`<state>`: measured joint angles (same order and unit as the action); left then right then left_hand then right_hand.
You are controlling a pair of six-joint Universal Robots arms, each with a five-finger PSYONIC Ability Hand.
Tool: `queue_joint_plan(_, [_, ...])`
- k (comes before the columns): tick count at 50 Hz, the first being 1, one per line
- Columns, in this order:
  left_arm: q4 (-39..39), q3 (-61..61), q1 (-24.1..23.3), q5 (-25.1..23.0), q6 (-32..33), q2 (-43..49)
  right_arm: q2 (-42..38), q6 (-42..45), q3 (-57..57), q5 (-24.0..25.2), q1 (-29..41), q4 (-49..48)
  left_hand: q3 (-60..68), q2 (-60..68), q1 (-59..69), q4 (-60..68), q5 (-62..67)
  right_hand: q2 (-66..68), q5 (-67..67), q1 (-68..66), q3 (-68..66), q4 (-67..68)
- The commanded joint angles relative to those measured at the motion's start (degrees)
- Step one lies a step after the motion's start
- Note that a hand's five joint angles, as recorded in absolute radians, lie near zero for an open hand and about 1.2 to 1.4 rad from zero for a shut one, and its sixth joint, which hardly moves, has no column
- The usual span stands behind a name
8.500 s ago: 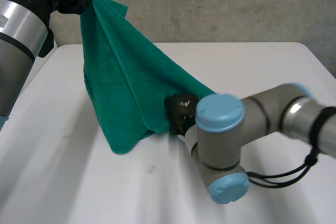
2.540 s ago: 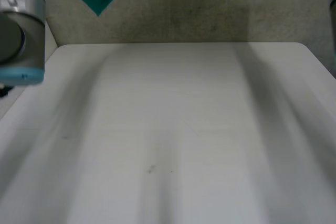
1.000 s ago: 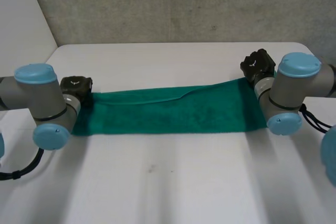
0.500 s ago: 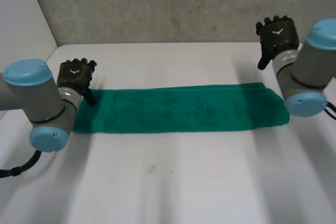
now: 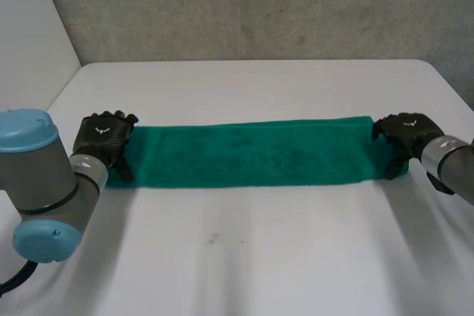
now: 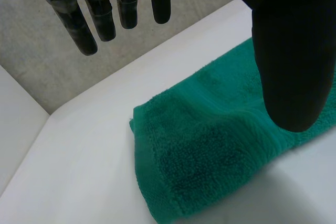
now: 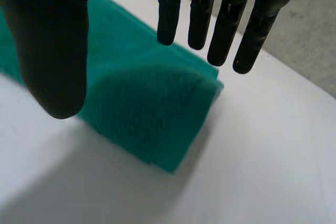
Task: Fold the towel.
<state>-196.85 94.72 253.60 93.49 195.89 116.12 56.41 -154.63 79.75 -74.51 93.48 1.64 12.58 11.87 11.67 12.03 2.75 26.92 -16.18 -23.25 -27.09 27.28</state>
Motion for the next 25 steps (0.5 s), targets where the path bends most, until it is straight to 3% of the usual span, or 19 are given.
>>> queue_joint_plan(1, [-0.03, 0.37, 0.05, 0.03, 0.02, 0.25, -6.04, 4.07, -1.26, -0.98, -2.25, -3.22, -2.58, -1.87, -1.67, -2.03, -2.75, 14.27, -15.00, -17.94, -14.10, 13.90])
queue_joint_plan(3, [-0.11, 0.46, -0.04, 0.03, -0.07, 0.34, -6.75, 6.00, -1.88, -1.07, -3.31, -3.57, -2.58, -1.87, -1.67, -2.03, -2.75, 29.52, -30.25, -33.19, -29.35, 29.15])
queue_joint_plan(5, [-0.11, 0.46, -0.04, 0.03, -0.07, 0.34, -7.54, 6.45, -2.58, -1.25, -3.57, -3.75, -2.58, -1.87, -1.67, -2.03, -2.75, 52.97, -53.70, -56.64, -52.80, 52.60])
queue_joint_plan(14, [-0.03, 0.72, -0.04, 0.20, -0.07, -0.10, -4.47, 7.41, -2.93, -11.79, -8.49, -9.90, -2.58, -1.87, -1.67, -2.03, -2.75, 53.08, -53.82, -56.75, -52.91, 52.72])
queue_joint_plan(25, [0.33, 0.81, -0.04, 0.29, -0.07, -0.72, -1.13, 22.17, -4.16, -12.06, -13.51, -9.99, -2.58, -1.87, -1.67, -2.03, -2.75, 53.08, -53.82, -56.75, -52.91, 52.72])
